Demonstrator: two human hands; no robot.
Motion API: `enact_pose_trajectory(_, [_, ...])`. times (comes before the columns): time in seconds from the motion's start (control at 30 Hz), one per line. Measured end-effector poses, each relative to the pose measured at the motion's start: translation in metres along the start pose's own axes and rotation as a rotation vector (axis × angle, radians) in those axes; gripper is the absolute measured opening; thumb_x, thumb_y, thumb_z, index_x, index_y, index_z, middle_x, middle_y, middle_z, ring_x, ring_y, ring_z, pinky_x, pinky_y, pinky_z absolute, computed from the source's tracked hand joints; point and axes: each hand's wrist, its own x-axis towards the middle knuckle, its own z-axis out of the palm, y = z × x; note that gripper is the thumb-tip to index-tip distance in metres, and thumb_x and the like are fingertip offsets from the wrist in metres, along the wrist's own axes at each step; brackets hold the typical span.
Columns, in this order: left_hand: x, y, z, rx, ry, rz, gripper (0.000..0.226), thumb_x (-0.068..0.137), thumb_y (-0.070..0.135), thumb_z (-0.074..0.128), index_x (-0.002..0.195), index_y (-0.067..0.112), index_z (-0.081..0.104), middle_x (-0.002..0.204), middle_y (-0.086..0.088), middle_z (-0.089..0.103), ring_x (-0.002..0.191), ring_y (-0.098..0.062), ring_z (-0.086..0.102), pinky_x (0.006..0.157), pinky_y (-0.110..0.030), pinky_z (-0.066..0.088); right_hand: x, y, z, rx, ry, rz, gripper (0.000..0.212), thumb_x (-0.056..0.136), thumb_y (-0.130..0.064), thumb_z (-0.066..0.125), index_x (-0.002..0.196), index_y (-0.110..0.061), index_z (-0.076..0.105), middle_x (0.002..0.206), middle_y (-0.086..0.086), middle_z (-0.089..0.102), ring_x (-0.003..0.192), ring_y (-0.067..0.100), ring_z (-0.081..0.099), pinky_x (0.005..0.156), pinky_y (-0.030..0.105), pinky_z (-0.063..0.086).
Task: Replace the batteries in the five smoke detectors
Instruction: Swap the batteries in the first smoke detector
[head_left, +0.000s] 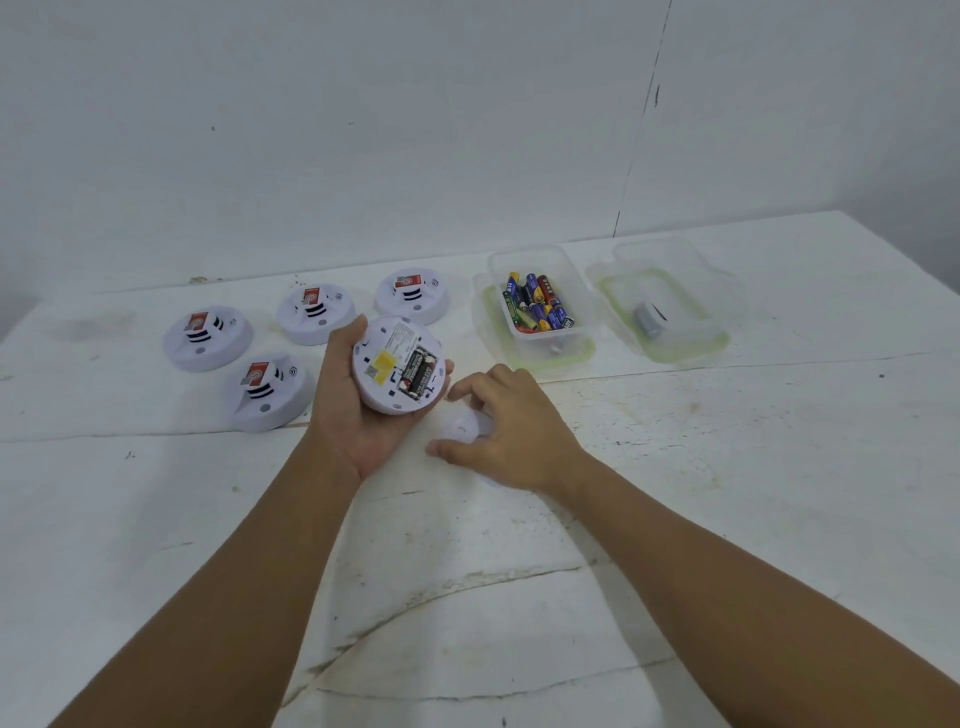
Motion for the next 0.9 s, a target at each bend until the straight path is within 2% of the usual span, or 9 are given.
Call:
enact_pose_trajectory(0.07, [-0.006,-0.002,-0.008,-0.021,0.019,0.019,0.057,0.100,0.052,0.052,0.135,0.008,0.061,0.135,-0.024,0.063,0.135,-0.047,0.052,0.113,-0.054,0.043,0.002,0.000,0.000,-0.035,-0.028,-0.013,0.072,0.067,-0.080,0.069,0.124,-0.035,0.065,0.105,-0.013,0.050,0.102,0.014,0.044,0.096,0.033,0.041])
enact_pose_trajectory(0.13, [-0.013,-0.005,-0.012,-0.030,0.018,0.031,0.060,0.099,0.053,0.051,0.137,0.007,0.060,0.133,-0.025,0.065,0.136,-0.047,0.052,0.112,-0.053,0.045,0.002,0.002,0.000,-0.023,-0.020,-0.028,0.065,0.073,-0.070,0.078,0.125,-0.033,0.066,0.109,-0.010,0.056,0.105,0.015,0.046,0.097,0.033,0.040])
enact_pose_trajectory(0.27, [-0.026,-0.015,-0.018,-0.075,-0.047,0.001,0.065,0.093,0.057,0.053,0.137,0.010,0.061,0.140,-0.026,0.060,0.139,-0.042,0.050,0.106,-0.050,0.050,0.000,0.003,0.000,0.103,0.054,-0.024,0.065,0.073,-0.063,0.084,0.124,-0.028,0.067,0.109,-0.009,0.063,0.103,0.015,0.050,0.088,0.033,0.043])
enact_pose_trajectory(0.37, [-0.030,-0.017,-0.024,-0.114,-0.074,0.009,0.064,0.093,0.057,0.053,0.137,0.012,0.060,0.135,-0.020,0.063,0.129,-0.037,0.058,0.102,-0.047,0.053,0.000,0.002,0.000,0.108,0.061,-0.013,0.068,0.074,-0.062,0.085,0.128,-0.025,0.066,0.115,-0.006,0.060,0.109,0.016,0.047,0.091,0.033,0.041])
enact_pose_trajectory(0.5, [-0.029,-0.013,-0.026,-0.154,-0.062,-0.003,0.064,0.091,0.058,0.057,0.137,0.014,0.063,0.136,-0.020,0.063,0.116,-0.038,0.064,0.101,-0.046,0.052,-0.004,-0.002,-0.002,0.040,0.133,0.024,0.068,0.076,-0.071,0.077,0.128,-0.029,0.065,0.116,-0.006,0.055,0.114,0.016,0.047,0.097,0.033,0.040])
enact_pose_trajectory(0.6, [-0.027,-0.012,-0.022,-0.149,-0.067,-0.052,0.059,0.093,0.057,0.056,0.133,0.014,0.065,0.136,-0.021,0.063,0.118,-0.038,0.062,0.104,-0.045,0.049,-0.006,-0.008,-0.007,-0.038,0.054,0.024,0.073,0.077,-0.073,0.075,0.134,-0.030,0.061,0.118,-0.008,0.054,0.113,0.015,0.046,0.097,0.035,0.040])
enact_pose_trajectory(0.7, [-0.027,-0.011,-0.021,-0.147,-0.086,-0.096,0.058,0.091,0.055,0.058,0.131,0.014,0.066,0.135,-0.021,0.063,0.119,-0.038,0.061,0.104,-0.046,0.049,-0.009,-0.006,-0.013,-0.140,-0.103,0.004,0.083,0.077,-0.071,0.075,0.145,-0.028,0.052,0.126,-0.005,0.048,0.118,0.018,0.040,0.105,0.037,0.038])
enact_pose_trajectory(0.8, [-0.026,-0.009,-0.022,-0.174,-0.096,-0.103,0.058,0.090,0.053,0.062,0.132,0.013,0.066,0.137,-0.021,0.062,0.122,-0.039,0.060,0.105,-0.047,0.049,-0.011,-0.003,-0.022,-0.122,-0.143,0.044,0.076,0.082,-0.060,0.077,0.145,-0.025,0.054,0.125,-0.002,0.048,0.122,0.019,0.041,0.104,0.032,0.037])
enact_pose_trajectory(0.9, [-0.024,-0.009,-0.023,-0.185,-0.118,-0.107,0.059,0.088,0.051,0.063,0.133,0.012,0.066,0.140,-0.021,0.061,0.127,-0.039,0.057,0.102,-0.049,0.052,-0.009,-0.007,-0.026,-0.156,-0.143,0.086,0.073,0.079,-0.058,0.079,0.140,-0.026,0.058,0.119,-0.004,0.050,0.120,0.018,0.046,0.101,0.033,0.043])
